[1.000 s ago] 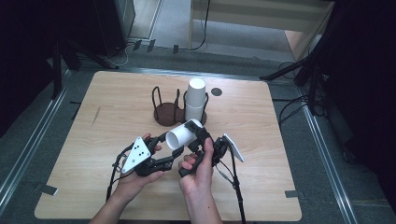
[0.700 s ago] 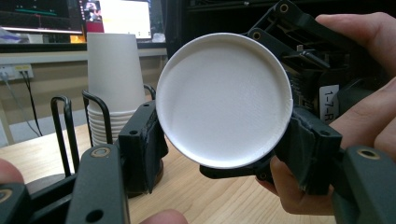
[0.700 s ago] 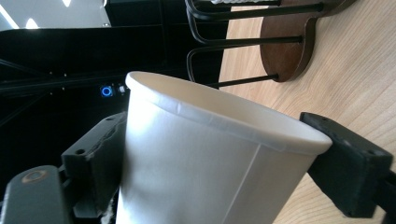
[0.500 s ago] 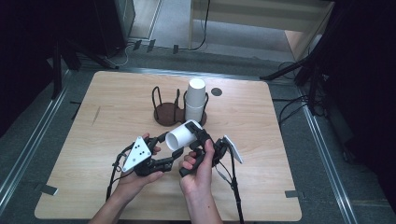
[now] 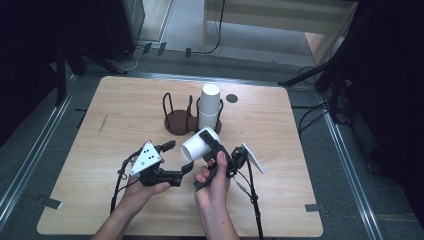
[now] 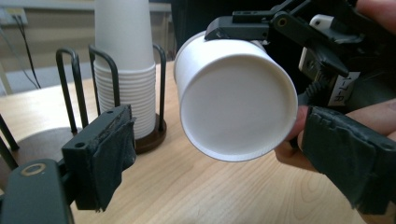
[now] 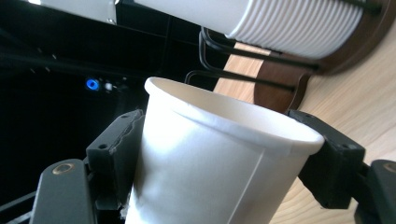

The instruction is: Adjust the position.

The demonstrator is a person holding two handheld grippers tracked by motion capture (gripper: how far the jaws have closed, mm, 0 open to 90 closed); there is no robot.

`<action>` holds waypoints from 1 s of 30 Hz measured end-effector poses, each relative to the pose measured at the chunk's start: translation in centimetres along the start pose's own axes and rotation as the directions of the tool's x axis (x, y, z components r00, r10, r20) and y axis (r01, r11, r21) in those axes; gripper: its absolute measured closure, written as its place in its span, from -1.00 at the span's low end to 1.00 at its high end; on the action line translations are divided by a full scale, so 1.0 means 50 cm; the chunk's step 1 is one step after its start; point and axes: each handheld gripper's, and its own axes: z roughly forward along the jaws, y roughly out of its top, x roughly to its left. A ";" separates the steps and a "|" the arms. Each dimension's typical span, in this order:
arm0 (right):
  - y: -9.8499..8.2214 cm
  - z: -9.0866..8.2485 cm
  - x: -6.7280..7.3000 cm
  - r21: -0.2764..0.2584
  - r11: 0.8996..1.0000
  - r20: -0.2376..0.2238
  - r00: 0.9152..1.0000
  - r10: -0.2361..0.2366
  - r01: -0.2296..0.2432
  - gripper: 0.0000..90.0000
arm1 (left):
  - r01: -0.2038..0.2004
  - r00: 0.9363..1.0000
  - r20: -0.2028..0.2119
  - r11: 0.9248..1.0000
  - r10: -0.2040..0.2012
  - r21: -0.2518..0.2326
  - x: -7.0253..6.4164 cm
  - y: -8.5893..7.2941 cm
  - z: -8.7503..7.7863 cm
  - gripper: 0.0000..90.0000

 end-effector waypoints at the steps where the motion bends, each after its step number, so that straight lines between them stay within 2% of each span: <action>1: -0.001 -0.001 0.002 -0.007 0.999 0.005 0.999 -0.033 0.033 -0.49 | 0.003 1.000 0.000 1.000 -0.003 0.000 0.001 0.000 0.000 -0.78; 4: -0.004 -0.004 0.013 -0.030 0.992 0.019 0.992 -0.125 0.126 -0.49 | 0.006 1.000 0.007 1.000 -0.006 -0.002 0.002 0.001 -0.001 -0.78; 6: -0.004 -0.005 0.019 -0.058 0.979 0.036 0.981 -0.192 0.194 -0.49 | 0.008 1.000 0.010 1.000 -0.008 0.003 0.002 0.001 -0.001 -0.78; 9: -0.002 -0.005 0.024 -0.067 0.966 0.046 0.967 -0.249 0.251 -0.49 | 0.011 1.000 0.016 1.000 -0.011 0.012 0.004 0.002 -0.001 -0.79; 15: -0.002 -0.009 0.031 -0.103 0.926 0.066 0.931 -0.358 0.364 -0.49 | 0.030 0.999 0.020 0.999 -0.030 0.020 0.008 0.005 -0.004 -0.83; 16: -0.002 -0.011 0.034 -0.108 0.917 0.071 0.923 -0.379 0.384 -0.49 | 0.030 0.999 0.021 0.999 -0.030 0.022 0.009 0.005 -0.005 -0.83; 18: -0.003 -0.011 0.037 -0.117 0.897 0.084 0.904 -0.418 0.426 -0.49 | 0.037 0.999 0.023 0.999 -0.038 0.026 0.011 0.006 -0.006 -0.84; 21: -0.003 -0.014 0.042 -0.133 0.855 0.110 0.865 -0.490 0.502 -0.49 | 0.046 0.999 0.022 0.998 -0.047 0.033 0.014 0.006 -0.006 -0.87; 23: -0.001 -0.016 0.045 -0.138 0.837 0.112 0.848 -0.519 0.530 -0.49 | 0.050 0.998 0.023 0.998 -0.051 0.041 0.016 0.006 -0.007 -0.90; 26: 0.002 -0.020 0.050 -0.153 0.793 0.140 0.807 -0.574 0.590 -0.49 | 0.054 0.998 0.023 0.998 -0.055 0.042 0.018 0.007 -0.008 -0.91; 28: 0.004 -0.020 0.050 -0.173 0.763 0.123 0.783 -0.610 0.622 -0.49 | 0.056 0.998 0.022 0.997 -0.057 0.043 0.020 0.008 -0.010 -0.91; 29: 0.004 -0.022 0.051 -0.189 0.744 0.127 0.767 -0.629 0.641 -0.49 | 0.059 0.998 0.021 0.997 -0.060 0.044 0.021 0.008 -0.011 -0.92; 30: 0.004 -0.023 0.052 -0.200 0.719 0.139 0.746 -0.652 0.665 -0.49 | 0.061 0.998 0.020 0.997 -0.062 0.045 0.023 0.008 -0.012 -0.92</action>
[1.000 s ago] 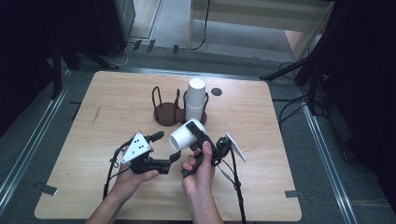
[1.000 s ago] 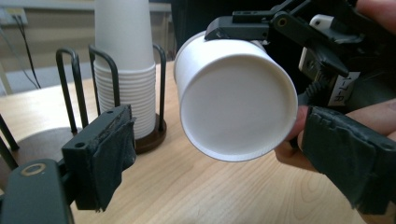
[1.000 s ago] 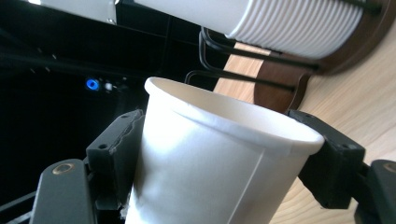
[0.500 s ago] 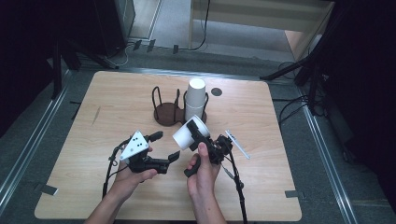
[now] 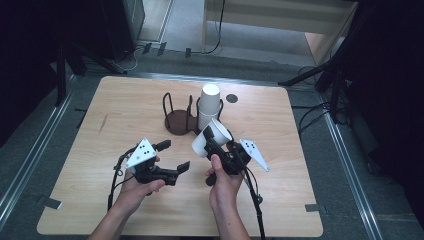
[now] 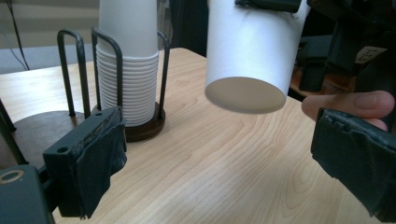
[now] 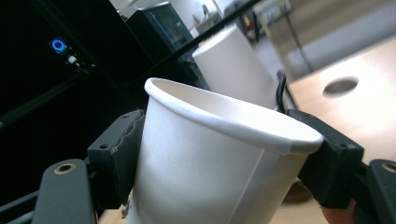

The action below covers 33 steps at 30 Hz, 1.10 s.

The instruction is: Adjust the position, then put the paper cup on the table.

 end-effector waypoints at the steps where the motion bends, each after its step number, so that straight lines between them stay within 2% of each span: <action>1: 0.001 -0.001 0.000 -0.008 0.999 0.000 0.999 -0.032 0.032 -0.49 | 0.005 1.000 0.002 1.000 -0.005 0.000 0.001 0.000 -0.001 -0.92; 3: 0.004 -0.002 0.000 -0.027 0.995 0.023 0.995 -0.092 0.092 -0.49 | 0.008 1.000 -0.002 1.000 -0.008 -0.004 0.005 0.000 -0.004 -0.92; 6: 0.013 -0.002 -0.007 -0.050 0.981 0.060 0.981 -0.184 0.187 -0.49 | 0.019 1.000 -0.007 1.000 -0.019 -0.011 0.012 0.002 -0.010 -0.92; 8: 0.022 -0.003 -0.012 -0.067 0.967 0.072 0.968 -0.240 0.245 -0.49 | 0.024 1.000 -0.012 1.000 -0.024 -0.015 0.017 0.004 -0.015 -0.93; 10: 0.031 -0.004 -0.015 -0.081 0.949 0.087 0.951 -0.298 0.305 -0.49 | 0.030 0.999 -0.018 0.999 -0.030 -0.016 0.023 0.004 -0.020 -0.93; 14: 0.053 -0.005 -0.023 -0.099 0.920 0.111 0.923 -0.369 0.380 -0.49 | 0.038 0.999 -0.034 0.999 -0.039 -0.010 0.034 0.003 -0.030 -0.95; 20: 0.083 -0.003 -0.043 -0.106 0.900 0.141 0.903 -0.407 0.422 -0.49 | 0.059 0.996 -0.070 0.998 -0.059 -0.011 0.050 0.000 -0.055 -0.96; 23: 0.096 -0.001 -0.052 -0.110 0.892 0.146 0.895 -0.421 0.438 -0.49 | 0.069 0.993 -0.094 0.998 -0.070 -0.016 0.062 -0.001 -0.073 -0.96; 24: 0.100 0.000 -0.056 -0.110 0.887 0.148 0.890 -0.432 0.449 -0.49 | 0.072 0.992 -0.105 0.997 -0.073 -0.016 0.068 -0.003 -0.080 -0.96; 25: 0.104 0.002 -0.059 -0.108 0.882 0.153 0.884 -0.441 0.459 -0.49 | 0.080 0.989 -0.121 0.997 -0.081 -0.016 0.076 -0.005 -0.089 -0.98; 28: 0.117 0.007 -0.073 -0.100 0.879 0.162 0.879 -0.449 0.467 -0.49 | 0.098 0.982 -0.160 0.995 -0.100 -0.020 0.093 -0.015 -0.110 -0.99; 31: 0.125 0.014 -0.087 -0.096 0.870 0.174 0.869 -0.464 0.484 -0.49 | 0.115 0.971 -0.211 0.993 -0.115 -0.011 0.113 -0.032 -0.133 -1.00; 33: 0.129 0.020 -0.099 -0.091 0.868 0.182 0.865 -0.468 0.489 -0.49 | 0.132 0.963 -0.235 0.991 -0.129 -0.003 0.126 -0.047 -0.151 -1.00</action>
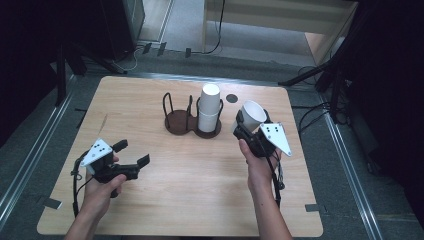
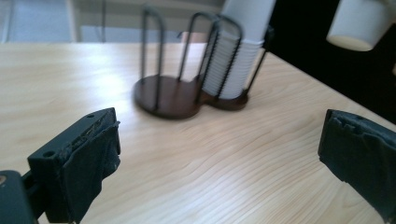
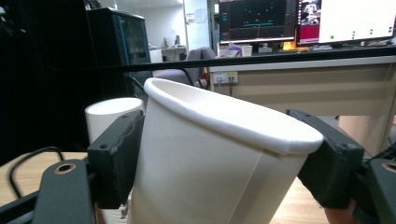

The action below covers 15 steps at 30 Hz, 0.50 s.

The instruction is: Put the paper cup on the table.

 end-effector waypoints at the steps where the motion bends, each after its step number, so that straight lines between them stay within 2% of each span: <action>1: -0.002 0.005 -0.005 -0.002 1.000 0.003 1.000 -0.006 0.006 -0.49 | 0.001 1.000 -0.013 1.000 0.000 0.006 0.009 -0.008 -0.007 -1.00; 4: -0.007 0.017 -0.019 0.001 1.000 0.020 1.000 -0.024 0.024 -0.49 | 0.021 0.998 -0.057 0.999 -0.020 0.029 0.036 -0.033 -0.029 -1.00; 6: -0.012 0.025 -0.028 -0.008 0.998 0.023 0.998 -0.057 0.058 -0.49 | 0.036 0.994 -0.099 0.999 -0.035 0.011 0.057 -0.051 -0.051 -1.00; 7: -0.015 0.030 -0.033 -0.009 0.997 0.020 0.997 -0.077 0.077 -0.49 | 0.045 0.993 -0.107 0.999 -0.044 0.001 0.068 -0.058 -0.060 -1.00; 10: -0.022 0.039 -0.043 0.002 0.995 0.021 0.995 -0.100 0.100 -0.49 | 0.047 0.988 -0.144 0.999 -0.049 -0.018 0.097 -0.074 -0.087 -1.00; 11: -0.024 0.042 -0.046 0.004 0.994 0.025 0.994 -0.105 0.105 -0.49 | 0.059 0.986 -0.152 0.998 -0.062 -0.026 0.107 -0.079 -0.096 -1.00; 12: -0.027 0.045 -0.050 0.007 0.994 0.026 0.994 -0.105 0.105 -0.49 | 0.070 0.983 -0.170 0.997 -0.074 -0.031 0.121 -0.087 -0.107 -1.00; 15: -0.036 0.056 -0.060 0.010 0.992 0.027 0.992 -0.126 0.126 -0.49 | 0.073 0.972 -0.221 0.997 -0.077 -0.026 0.141 -0.100 -0.117 -1.00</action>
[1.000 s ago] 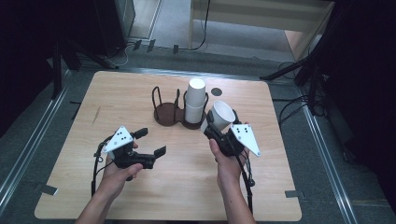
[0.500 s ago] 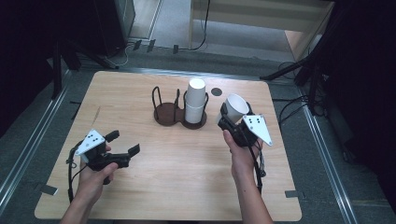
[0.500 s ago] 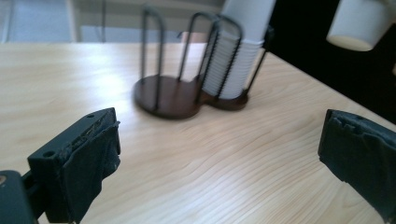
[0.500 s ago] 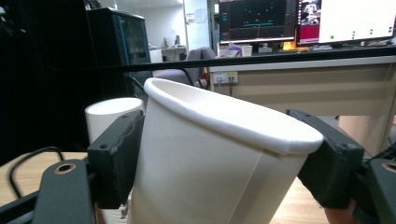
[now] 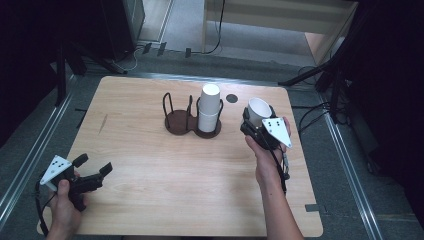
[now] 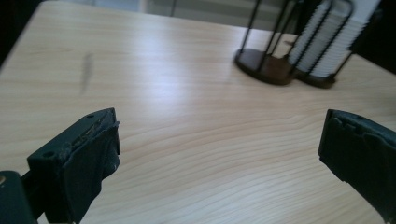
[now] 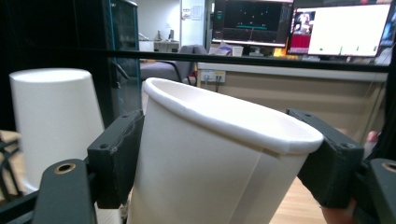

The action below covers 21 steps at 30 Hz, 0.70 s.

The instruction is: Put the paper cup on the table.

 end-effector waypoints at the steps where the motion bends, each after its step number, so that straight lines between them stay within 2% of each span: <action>1: -0.004 0.004 -0.003 -0.008 1.000 0.002 1.000 -0.026 0.026 -0.49 | 0.022 1.000 -0.014 1.000 -0.022 -0.005 0.010 -0.003 -0.001 -1.00; 3: -0.013 0.011 -0.005 -0.019 0.997 0.002 0.997 -0.080 0.080 -0.49 | 0.049 0.999 -0.020 0.999 -0.050 -0.019 0.021 -0.005 -0.002 -1.00; 6: -0.022 0.020 -0.007 -0.020 0.992 -0.002 0.992 -0.125 0.125 -0.49 | 0.073 0.997 -0.018 0.997 -0.074 -0.035 0.028 -0.006 -0.002 -1.00; 12: -0.040 0.044 -0.021 -0.018 0.992 0.010 0.992 -0.125 0.125 -0.49 | 0.090 0.996 -0.003 0.995 -0.090 -0.046 0.031 -0.011 0.004 -1.00; 18: -0.072 0.074 -0.037 0.028 0.988 0.023 0.988 -0.152 0.152 -0.49 | 0.112 0.994 0.007 0.992 -0.112 -0.053 0.035 -0.012 0.005 -1.00; 21: -0.083 0.090 -0.043 0.052 0.987 0.035 0.988 -0.151 0.149 -0.50 | 0.111 0.994 0.008 0.992 -0.111 -0.052 0.035 -0.012 0.005 -1.00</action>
